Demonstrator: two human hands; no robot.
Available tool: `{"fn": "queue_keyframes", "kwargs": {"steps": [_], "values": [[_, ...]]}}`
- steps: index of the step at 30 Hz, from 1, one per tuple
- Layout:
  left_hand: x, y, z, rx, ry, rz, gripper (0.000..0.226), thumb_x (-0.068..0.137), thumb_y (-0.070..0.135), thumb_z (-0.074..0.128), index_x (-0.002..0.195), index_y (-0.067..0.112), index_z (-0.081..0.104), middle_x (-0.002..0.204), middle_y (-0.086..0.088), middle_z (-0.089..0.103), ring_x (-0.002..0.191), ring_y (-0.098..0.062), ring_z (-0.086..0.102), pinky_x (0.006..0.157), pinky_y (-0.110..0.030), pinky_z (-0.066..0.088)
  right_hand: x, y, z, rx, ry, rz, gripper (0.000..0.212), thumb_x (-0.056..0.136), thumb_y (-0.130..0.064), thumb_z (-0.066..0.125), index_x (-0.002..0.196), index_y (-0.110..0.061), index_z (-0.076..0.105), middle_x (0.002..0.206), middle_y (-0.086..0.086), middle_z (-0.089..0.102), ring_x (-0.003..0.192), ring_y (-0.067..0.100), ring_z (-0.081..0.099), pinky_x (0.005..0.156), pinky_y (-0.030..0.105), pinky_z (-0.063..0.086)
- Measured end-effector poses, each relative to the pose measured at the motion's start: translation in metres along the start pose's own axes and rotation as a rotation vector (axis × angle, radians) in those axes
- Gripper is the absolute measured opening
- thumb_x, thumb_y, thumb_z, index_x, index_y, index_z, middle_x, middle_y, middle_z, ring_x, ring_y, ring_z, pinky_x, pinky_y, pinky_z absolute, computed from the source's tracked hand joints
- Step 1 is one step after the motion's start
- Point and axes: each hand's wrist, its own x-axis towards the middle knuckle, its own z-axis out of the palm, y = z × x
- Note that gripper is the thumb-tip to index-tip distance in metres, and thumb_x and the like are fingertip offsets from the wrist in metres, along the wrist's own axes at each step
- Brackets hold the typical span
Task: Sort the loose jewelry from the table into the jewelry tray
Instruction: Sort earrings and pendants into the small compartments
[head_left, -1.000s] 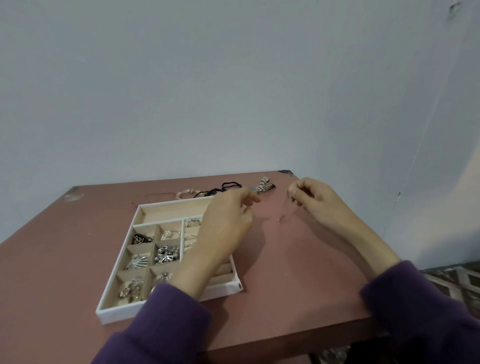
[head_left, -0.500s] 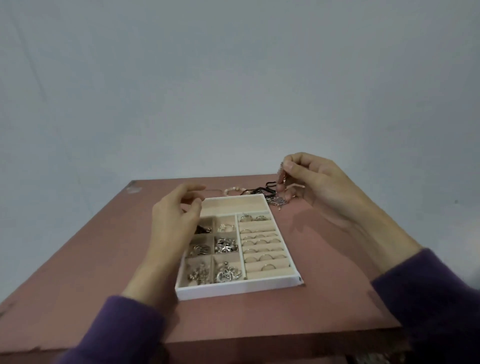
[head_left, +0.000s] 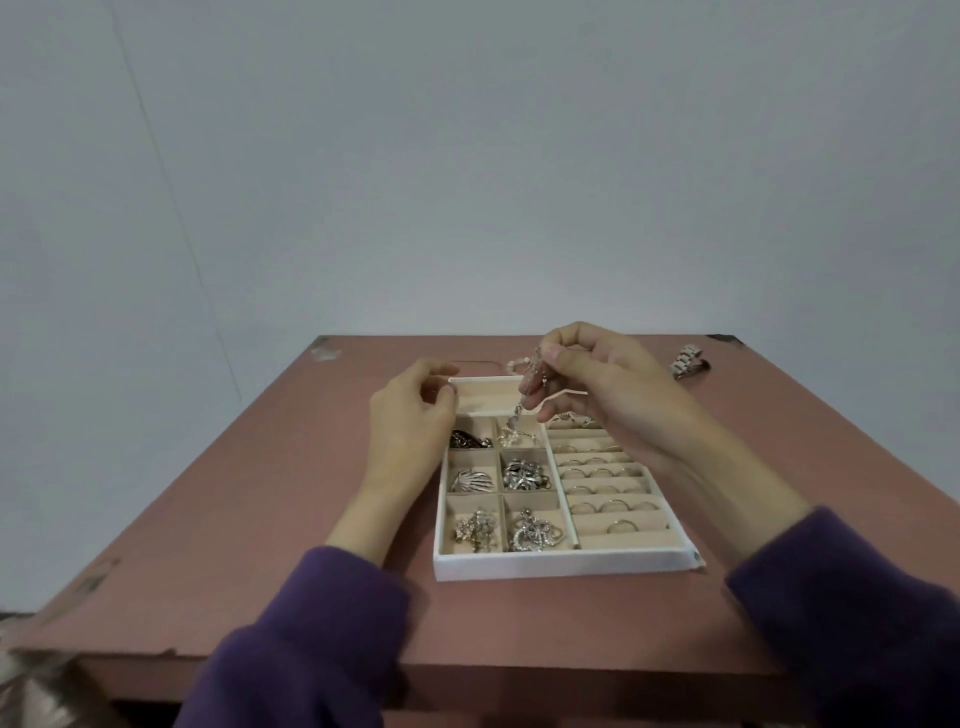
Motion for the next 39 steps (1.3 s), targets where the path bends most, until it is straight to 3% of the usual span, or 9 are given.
{"fn": "queue_keyframes", "kwargs": {"steps": [4,7,14,16,18,21,25,32,39], "values": [[0.007,-0.005,0.002,0.031,-0.008,0.013,0.024,0.084,0.008,0.054,0.1,0.017,0.069,0.083,0.005,0.065,0.081,-0.009,0.06,0.07,-0.016,0.038,0.01,0.005,0.005,-0.097,0.023,-0.015,0.012,0.096,-0.004,0.044,0.086,-0.005,0.051,0.071,0.012,0.063,0.06,0.02,0.06,0.056,0.024,0.054],[0.01,-0.005,0.003,0.022,0.001,0.027,0.024,0.084,0.007,0.053,0.098,0.017,0.07,0.082,0.005,0.065,0.079,-0.008,0.059,0.064,-0.009,0.037,0.016,0.01,0.006,-0.213,0.034,-0.017,0.009,0.097,-0.006,0.044,0.09,-0.005,0.05,0.072,0.012,0.063,0.062,0.02,0.06,0.055,0.023,0.053],[0.008,-0.005,0.004,0.027,-0.028,0.063,0.025,0.085,0.006,0.052,0.1,0.018,0.069,0.085,0.005,0.068,0.079,-0.01,0.061,0.065,-0.002,0.038,0.02,0.019,-0.003,-0.476,0.043,-0.01,0.016,0.096,-0.009,0.046,0.082,-0.015,0.049,0.072,0.007,0.066,0.061,0.012,0.06,0.05,0.017,0.044],[0.009,-0.005,0.004,0.03,-0.02,0.061,0.024,0.085,0.007,0.053,0.099,0.018,0.069,0.084,0.006,0.067,0.078,-0.01,0.061,0.064,-0.001,0.037,0.02,0.023,-0.005,-0.608,0.045,-0.049,0.018,0.095,-0.01,0.048,0.08,-0.019,0.05,0.069,0.001,0.067,0.056,0.007,0.059,0.052,0.016,0.044],[0.009,-0.004,0.004,0.03,-0.018,0.058,0.024,0.085,0.007,0.053,0.098,0.017,0.07,0.083,0.006,0.066,0.077,-0.01,0.06,0.064,0.0,0.037,0.02,0.026,-0.007,-0.717,0.046,-0.103,0.02,0.094,-0.013,0.051,0.078,-0.024,0.049,0.066,-0.005,0.067,0.056,0.014,0.059,0.056,0.021,0.044],[0.009,-0.004,0.004,0.031,-0.017,0.062,0.023,0.085,0.007,0.054,0.098,0.018,0.07,0.082,0.006,0.066,0.074,-0.007,0.059,0.063,0.001,0.037,0.019,0.027,-0.009,-0.805,0.04,-0.152,0.018,0.093,-0.014,0.052,0.078,-0.023,0.05,0.066,-0.008,0.068,0.051,0.012,0.05,0.05,0.015,0.038],[0.009,-0.004,0.004,0.035,-0.014,0.072,0.023,0.085,0.007,0.054,0.098,0.018,0.07,0.08,0.007,0.065,0.071,-0.003,0.057,0.062,0.001,0.037,0.017,0.028,-0.007,-0.916,-0.021,-0.171,0.011,0.092,-0.015,0.054,0.082,-0.02,0.054,0.071,-0.006,0.068,0.067,0.014,0.06,0.06,0.016,0.038],[0.01,-0.005,0.004,0.048,-0.012,0.078,0.023,0.085,0.008,0.054,0.098,0.02,0.07,0.08,0.009,0.064,0.071,-0.004,0.057,0.063,0.0,0.037,0.018,0.033,-0.005,-1.147,-0.088,-0.264,0.007,0.088,-0.02,0.059,0.082,-0.02,0.061,0.077,-0.014,0.049,0.081,0.006,0.038,0.074,0.024,0.027],[0.011,-0.005,0.004,0.054,-0.002,0.076,0.024,0.084,0.008,0.054,0.097,0.02,0.07,0.082,0.007,0.066,0.076,-0.008,0.058,0.061,-0.008,0.037,0.02,0.035,-0.007,-1.18,-0.055,-0.241,0.012,0.086,-0.028,0.064,0.088,-0.019,0.072,0.076,-0.022,0.036,0.086,0.006,0.035,0.074,0.023,0.025]]}}
